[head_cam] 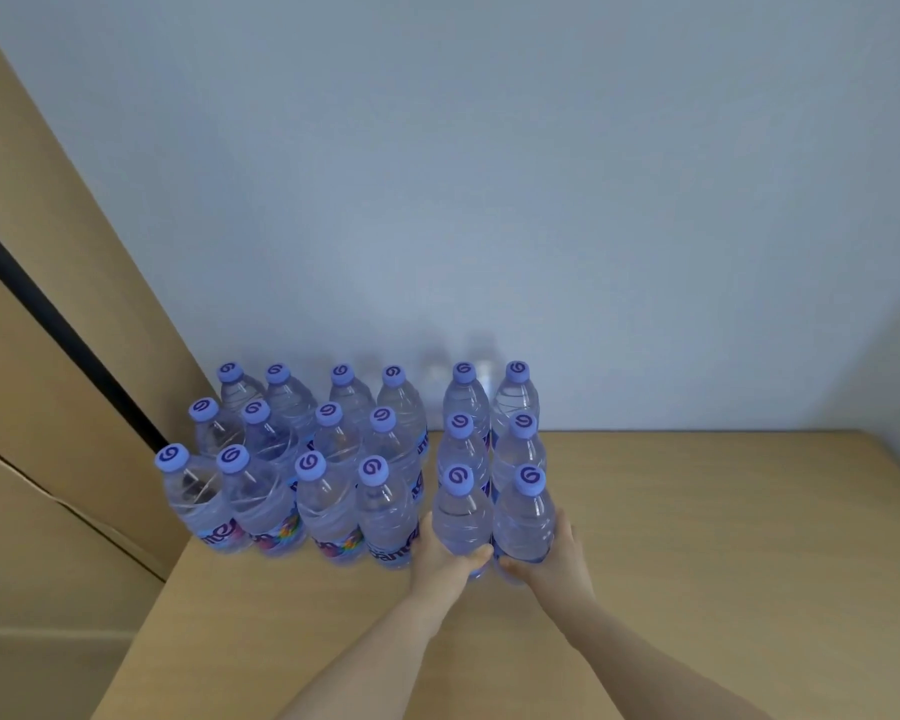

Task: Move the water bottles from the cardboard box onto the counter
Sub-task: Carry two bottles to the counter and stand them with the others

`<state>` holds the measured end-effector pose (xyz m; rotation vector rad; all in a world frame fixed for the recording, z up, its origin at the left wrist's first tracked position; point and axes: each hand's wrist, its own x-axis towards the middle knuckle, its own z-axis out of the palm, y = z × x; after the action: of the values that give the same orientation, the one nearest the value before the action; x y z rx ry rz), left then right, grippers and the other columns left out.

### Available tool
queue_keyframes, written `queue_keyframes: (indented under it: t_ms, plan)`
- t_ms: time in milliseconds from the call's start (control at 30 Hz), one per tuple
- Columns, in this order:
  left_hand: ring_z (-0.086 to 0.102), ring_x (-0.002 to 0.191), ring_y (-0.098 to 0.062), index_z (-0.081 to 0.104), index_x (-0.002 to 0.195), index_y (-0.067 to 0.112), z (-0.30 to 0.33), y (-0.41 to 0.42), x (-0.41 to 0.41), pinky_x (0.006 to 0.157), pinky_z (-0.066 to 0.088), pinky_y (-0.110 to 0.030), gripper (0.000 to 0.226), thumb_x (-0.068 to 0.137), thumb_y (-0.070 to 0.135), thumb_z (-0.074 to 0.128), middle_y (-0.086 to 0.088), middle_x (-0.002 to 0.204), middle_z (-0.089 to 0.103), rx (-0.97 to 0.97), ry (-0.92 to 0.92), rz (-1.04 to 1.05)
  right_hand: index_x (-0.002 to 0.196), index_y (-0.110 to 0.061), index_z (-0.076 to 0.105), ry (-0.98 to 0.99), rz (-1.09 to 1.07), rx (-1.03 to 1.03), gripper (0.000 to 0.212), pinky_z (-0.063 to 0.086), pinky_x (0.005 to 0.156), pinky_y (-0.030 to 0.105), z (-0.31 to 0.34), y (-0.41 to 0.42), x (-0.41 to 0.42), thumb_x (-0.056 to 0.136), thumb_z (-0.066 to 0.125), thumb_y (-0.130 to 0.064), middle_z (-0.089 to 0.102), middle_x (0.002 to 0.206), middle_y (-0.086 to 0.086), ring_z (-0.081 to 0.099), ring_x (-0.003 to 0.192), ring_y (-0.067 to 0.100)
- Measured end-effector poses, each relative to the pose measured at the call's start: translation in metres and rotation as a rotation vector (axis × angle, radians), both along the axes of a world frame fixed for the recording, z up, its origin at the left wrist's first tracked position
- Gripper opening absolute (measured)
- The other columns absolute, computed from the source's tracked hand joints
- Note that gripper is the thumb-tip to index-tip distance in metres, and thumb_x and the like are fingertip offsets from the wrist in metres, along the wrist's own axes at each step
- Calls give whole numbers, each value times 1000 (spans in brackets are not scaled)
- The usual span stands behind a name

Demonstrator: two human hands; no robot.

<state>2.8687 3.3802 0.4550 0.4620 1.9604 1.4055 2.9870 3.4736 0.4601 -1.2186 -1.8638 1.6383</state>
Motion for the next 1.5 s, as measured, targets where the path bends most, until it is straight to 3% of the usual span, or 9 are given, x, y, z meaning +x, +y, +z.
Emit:
queue_keyframes:
  t_ms: [100,233,367,500,600,733,833,1067,1500]
  plan:
    - [59,110,-12,50,126,25,-1,1,0,96,50,-33,62,73,13,80,7,118,63,-2,10,13,108,-14,53,5,-17,12,60,52,87,51,-3,-1,-2,58,85,-20,59,110,11,61,102,31]
    - [58,110,-14,48,125,19,-3,-1,0,84,53,-25,61,73,9,79,3,119,60,-9,-9,8,111,-14,52,-15,-23,33,62,49,90,52,-7,-2,-4,59,85,-18,58,111,11,59,104,32]
    - [57,104,-25,51,115,7,-26,-23,10,89,44,-27,33,86,-2,64,-4,102,58,-178,-39,137,121,-17,45,-68,-40,44,71,46,95,51,-10,-3,-4,62,86,-15,52,115,3,54,109,27]
    - [57,98,-22,55,120,3,-36,-38,18,89,43,-25,32,89,-6,53,-11,112,59,-233,50,124,138,-10,34,-128,-49,-31,90,43,102,49,-18,-4,0,66,85,-16,48,128,5,49,120,28]
    - [55,98,-16,59,115,4,-31,-39,17,85,41,-18,27,91,-4,49,-9,111,62,-241,90,68,137,-8,34,-265,-70,-88,73,44,99,45,-23,-13,3,77,73,-21,48,126,7,50,117,29]
    - [58,103,-15,61,115,6,-29,-48,20,85,38,-13,26,94,-1,47,-4,108,63,-268,147,28,130,-1,41,-435,62,-44,45,43,73,31,-29,-33,6,87,50,-9,53,118,15,55,96,30]
    - [60,106,-16,64,113,8,-28,-66,27,92,42,-17,26,93,-1,50,-3,109,65,-276,161,64,113,-7,55,-493,232,22,26,46,72,29,-25,-52,-2,89,49,-14,60,108,9,57,87,23]
    - [64,99,-19,67,105,13,-26,-133,32,87,44,-21,28,87,-1,50,-1,96,67,-330,142,285,116,-10,57,-447,615,150,29,44,82,26,-14,-105,-35,90,53,-21,60,109,3,55,96,17]
    - [59,110,-20,63,119,17,10,-307,-10,94,47,-29,30,91,14,51,-1,117,65,-369,135,551,106,-8,64,-471,964,348,25,43,83,26,16,-245,-124,92,52,-23,66,111,8,59,107,24]
